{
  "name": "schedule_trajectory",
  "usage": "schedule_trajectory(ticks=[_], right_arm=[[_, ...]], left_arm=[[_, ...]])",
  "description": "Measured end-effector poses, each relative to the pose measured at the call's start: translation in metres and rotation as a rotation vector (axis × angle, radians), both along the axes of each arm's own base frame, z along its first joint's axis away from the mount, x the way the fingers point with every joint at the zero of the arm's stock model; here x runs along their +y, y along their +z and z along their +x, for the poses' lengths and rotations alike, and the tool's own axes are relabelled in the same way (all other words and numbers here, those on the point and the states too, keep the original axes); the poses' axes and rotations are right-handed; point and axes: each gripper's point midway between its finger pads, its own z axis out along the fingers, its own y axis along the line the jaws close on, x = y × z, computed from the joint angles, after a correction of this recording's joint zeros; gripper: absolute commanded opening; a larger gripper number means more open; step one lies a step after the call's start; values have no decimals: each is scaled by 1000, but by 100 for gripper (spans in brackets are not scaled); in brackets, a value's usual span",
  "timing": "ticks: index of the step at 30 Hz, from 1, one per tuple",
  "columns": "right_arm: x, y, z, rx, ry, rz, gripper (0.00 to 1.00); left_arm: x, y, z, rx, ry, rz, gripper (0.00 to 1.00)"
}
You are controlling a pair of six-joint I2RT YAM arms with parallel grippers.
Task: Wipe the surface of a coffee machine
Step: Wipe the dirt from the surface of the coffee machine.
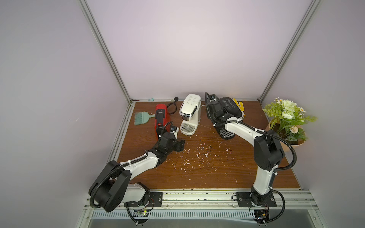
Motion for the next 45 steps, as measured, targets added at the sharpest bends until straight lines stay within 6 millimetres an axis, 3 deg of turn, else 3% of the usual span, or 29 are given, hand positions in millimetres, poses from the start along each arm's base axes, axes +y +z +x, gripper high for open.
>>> schedule_trajectory(ticks=[2,6,9,12,17,19,25,27,28,32,37,39,41,45], right_arm=[[-4,-39,-14,77,13,-34,15],[-8,-93,-29,178,22,-73,15],[-10,-114,-33,214,20,-84,15],[-9,-119,-32,217,18,-79,15],[-10,-96,-34,189,18,-59,16],[-12,-68,-36,151,19,-38,16],[-20,40,-44,-52,21,76,17],[-23,54,-45,-94,17,101,17],[-25,53,-45,-98,15,105,17],[-21,8,-45,-36,27,91,17],[-26,-94,-63,165,33,-1,17],[-30,-121,-71,225,31,-27,17],[-33,-132,-76,244,24,-30,17],[-33,-129,-75,236,19,-14,17]], left_arm=[[0,-1,0,3,0,2,80],[0,-5,0,12,-1,7,80],[0,-5,0,13,-1,7,80],[0,-5,0,13,0,8,80],[0,-5,0,12,0,7,80],[0,-5,0,12,0,7,80],[0,-5,0,13,0,7,80],[0,-6,0,14,-1,8,80],[0,-6,0,14,0,8,80],[0,-6,0,14,0,9,80],[0,-6,0,14,0,8,80],[0,-6,0,14,0,8,80],[0,-6,0,14,0,9,80],[0,-6,0,13,1,9,80]])
